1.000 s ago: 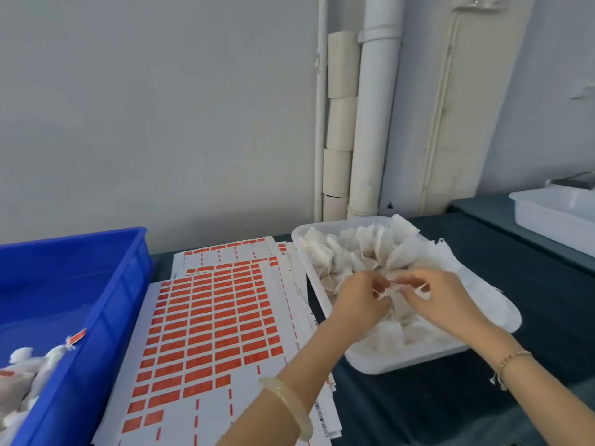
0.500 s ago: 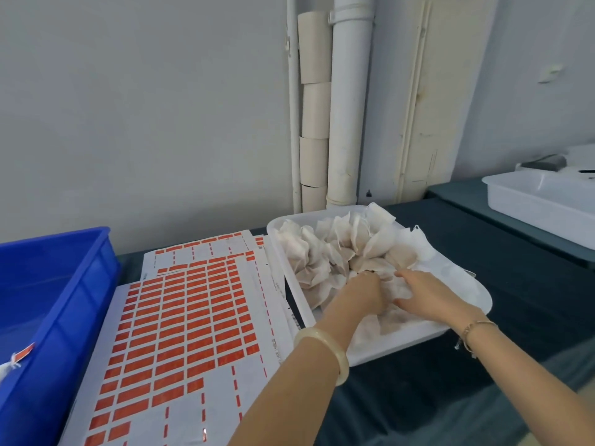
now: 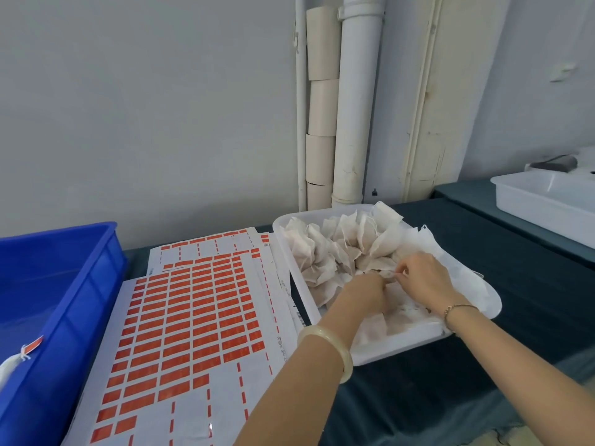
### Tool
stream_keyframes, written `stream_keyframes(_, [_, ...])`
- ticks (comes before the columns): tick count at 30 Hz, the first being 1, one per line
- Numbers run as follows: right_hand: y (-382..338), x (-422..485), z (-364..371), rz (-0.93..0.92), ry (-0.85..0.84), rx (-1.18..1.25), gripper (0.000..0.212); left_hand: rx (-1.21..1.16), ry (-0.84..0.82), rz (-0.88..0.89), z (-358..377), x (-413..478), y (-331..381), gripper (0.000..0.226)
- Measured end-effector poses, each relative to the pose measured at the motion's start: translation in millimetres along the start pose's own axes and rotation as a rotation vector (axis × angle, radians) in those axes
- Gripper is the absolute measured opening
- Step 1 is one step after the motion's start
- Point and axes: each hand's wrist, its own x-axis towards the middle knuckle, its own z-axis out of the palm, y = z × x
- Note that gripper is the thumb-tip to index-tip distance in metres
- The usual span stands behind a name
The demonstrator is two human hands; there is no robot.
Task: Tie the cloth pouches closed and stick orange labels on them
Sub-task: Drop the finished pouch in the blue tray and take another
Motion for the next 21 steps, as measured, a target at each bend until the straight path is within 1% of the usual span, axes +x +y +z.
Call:
stream_keyframes(3, [-3.5,-2.2,-4.7,-0.048,0.030,-0.007,0.011,-0.004,0.023,-0.036,-1.2,1.3,-1.7,0.034])
stream_keyframes(5, [-5.9,-4.6,-12.3,-0.109,0.070,0.005,0.010,-0.049,0.097,-0.050,-3.0,0.6,-2.3,0.033])
stream_keyframes(7, [-9.3,-6.8,-21.9,-0.175,0.121,0.062,0.011,-0.128,0.225,-0.055,-6.8,-1.5,-3.8,0.031])
stream_keyframes(9, [-14.1,-9.0,-33.2,-0.227,0.143,0.203,0.010,-0.236,0.375,-0.053,-13.3,-5.9,-6.0,0.030])
stream_keyframes(11, [-22.6,-11.5,-44.7,-0.260,0.108,0.362,0.008,-0.345,0.494,-0.004,-20.8,-11.9,-10.1,0.038])
stream_keyframes(13, [-32.2,-13.7,-57.1,-0.287,0.043,0.468,0.008,-0.352,0.525,0.068,-28.7,-17.6,-14.5,0.043])
stream_keyframes(14, [-38.1,-15.1,-62.8,-0.305,0.020,0.510,0.009,-0.338,0.528,0.095,-32.2,-20.9,-17.6,0.036])
stream_keyframes(16, [-50.4,-18.6,-72.5,-0.328,-0.008,0.583,0.013,-0.381,0.527,0.115,-37.5,-28.8,-23.4,0.014])
stream_keyframes(20, [-76.9,-26.2,-83.4,-0.338,0.016,0.749,0.009,-0.562,0.547,0.116,-46.1,-50.0,-37.5,0.024])
stream_keyframes(21, [-83.2,-28.3,-85.7,-0.337,0.021,0.790,0.015,-0.611,0.564,0.115,-49.0,-57.0,-42.1,0.026])
